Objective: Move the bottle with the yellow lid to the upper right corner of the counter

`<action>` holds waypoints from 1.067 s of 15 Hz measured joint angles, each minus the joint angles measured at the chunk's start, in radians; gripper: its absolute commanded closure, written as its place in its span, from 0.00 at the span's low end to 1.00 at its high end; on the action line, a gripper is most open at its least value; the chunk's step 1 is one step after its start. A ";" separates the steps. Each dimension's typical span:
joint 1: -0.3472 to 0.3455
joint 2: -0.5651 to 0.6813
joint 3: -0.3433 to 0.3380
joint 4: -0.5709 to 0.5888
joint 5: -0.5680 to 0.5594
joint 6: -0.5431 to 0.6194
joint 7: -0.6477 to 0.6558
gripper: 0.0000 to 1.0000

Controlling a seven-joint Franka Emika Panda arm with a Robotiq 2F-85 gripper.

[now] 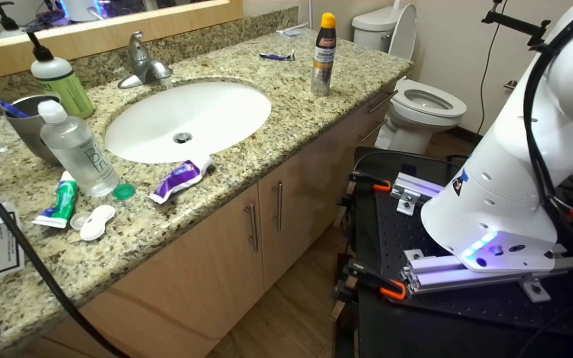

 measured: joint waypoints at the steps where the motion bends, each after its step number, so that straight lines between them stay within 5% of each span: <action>1: 0.000 0.002 0.001 -0.005 -0.003 0.000 0.002 0.00; 16: 0.000 -0.005 0.001 -0.022 -0.014 0.003 0.002 0.00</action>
